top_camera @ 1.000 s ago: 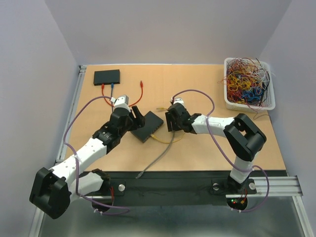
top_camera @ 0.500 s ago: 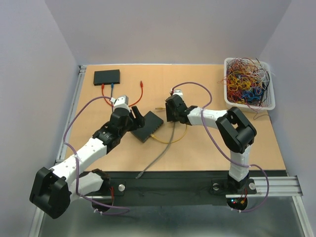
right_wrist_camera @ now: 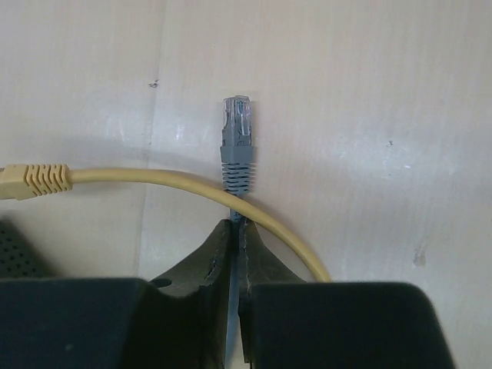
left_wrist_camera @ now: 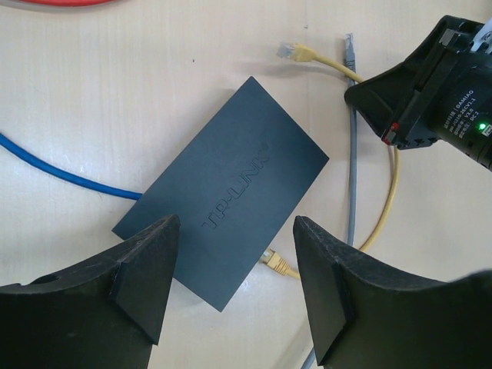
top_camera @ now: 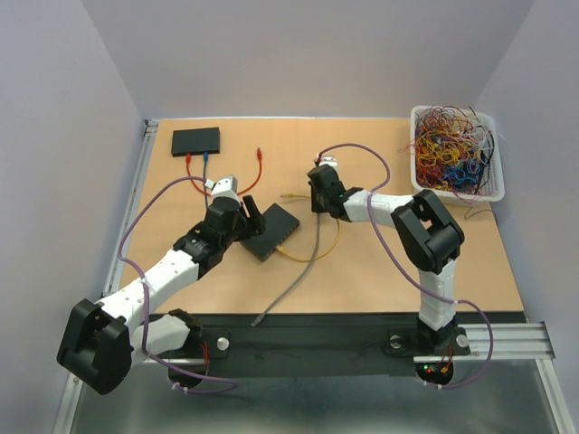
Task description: Insert the plug into the switch port
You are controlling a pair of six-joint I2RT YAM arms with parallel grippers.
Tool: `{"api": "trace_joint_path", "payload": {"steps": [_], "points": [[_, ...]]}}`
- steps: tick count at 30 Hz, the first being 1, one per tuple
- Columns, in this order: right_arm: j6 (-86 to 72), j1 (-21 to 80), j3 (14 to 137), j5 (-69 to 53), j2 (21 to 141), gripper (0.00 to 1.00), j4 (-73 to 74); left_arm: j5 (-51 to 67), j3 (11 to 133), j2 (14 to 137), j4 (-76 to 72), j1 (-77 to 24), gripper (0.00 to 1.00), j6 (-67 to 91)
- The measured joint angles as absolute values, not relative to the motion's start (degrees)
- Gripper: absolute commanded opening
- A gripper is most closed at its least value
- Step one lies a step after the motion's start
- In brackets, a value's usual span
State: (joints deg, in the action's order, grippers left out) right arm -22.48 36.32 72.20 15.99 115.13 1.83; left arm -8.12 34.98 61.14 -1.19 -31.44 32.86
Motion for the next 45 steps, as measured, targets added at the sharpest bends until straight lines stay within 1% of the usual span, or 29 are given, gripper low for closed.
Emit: {"api": "trace_joint_path", "payload": {"steps": [4, 10, 13, 16, 19, 20, 23, 24, 25, 29, 32, 37, 40, 42, 43, 45], "points": [[-22.11, 35.81, 70.81, 10.96, 114.3, 0.02, -0.25, -8.32, 34.98, 61.21, -1.15, -31.42, 0.72, 32.84], [-23.42, 32.34, 65.93, -6.9, 110.21, 0.01, -3.66, -8.93, 34.98, 61.23, -0.89, -31.42, 0.72, 32.86], [-29.12, 27.27, 60.69, -19.81, 106.17, 0.01, -12.95, -9.15, 34.98, 61.23, -0.54, -31.4, 0.72, 32.88], [-36.34, 20.36, 57.82, -30.46, 105.06, 0.0, -22.92, -9.17, 34.98, 61.23, -0.3, -31.4, 0.72, 32.93], [-41.6, 15.9, 57.17, -37.63, 105.8, 0.0, -30.3, -9.23, 34.98, 61.23, -0.05, -31.4, 0.72, 32.99], [-43.27, 15.46, 57.17, -39.99, 106.15, 0.0, -32.45, -9.26, 34.98, 61.23, -0.03, -31.4, 0.72, 33.06], [-52.38, 15.88, 56.75, -49.06, 107.98, 0.01, -44.95, -9.3, 34.98, 61.23, -0.03, -31.4, 0.72, 33.19], [-56.66, 16.25, 56.38, -51.55, 108.92, 0.0, -50.74, -9.28, 34.98, 61.23, -0.05, -31.4, 0.72, 33.26], [-64.77, 16.64, 56.4, -54.98, 110.59, 0.01, -57.89, -9.28, 35.0, 61.23, -0.05, -31.4, 0.72, 33.3], [-82.3, 17.65, 59.27, -60.86, 116.84, 0.01, -67.24, -9.17, 35.77, 61.69, 0.1, -31.4, 0.72, 33.45], [-88.99, 18.09, 59.64, -63.37, 119.35, 0.0, -69.69, -9.04, 36.8, 62.02, -0.03, -31.4, 0.72, 33.5], [-93.03, 18.11, 59.46, -65.56, 119.15, 0.0, -71.68, -9.02, 37.41, 62.0, -0.16, -31.4, 0.72, 33.52], [-93.1, 18.11, 58.33, -66.48, 117.43, 0.01, -72.16, -8.95, 37.58, 62.0, -0.34, -31.4, 0.72, 33.5], [-89.14, 18.11, 56.97, -66.74, 114.74, 0.0, -72.29, -8.86, 37.89, 62.0, -0.36, -31.4, 0.72, 33.47], [-84.09, 18.11, 56.4, -66.43, 112.88, 0.0, -70.26, -8.86, 38.2, 62.0, -0.36, -31.4, 0.72, 33.43], [-70.41, 18.44, 56.86, -64.82, 107.46, 0.0, -57.39, -8.86, 39.22, 62.02, -0.45, -31.4, 0.72, 33.32]]}}
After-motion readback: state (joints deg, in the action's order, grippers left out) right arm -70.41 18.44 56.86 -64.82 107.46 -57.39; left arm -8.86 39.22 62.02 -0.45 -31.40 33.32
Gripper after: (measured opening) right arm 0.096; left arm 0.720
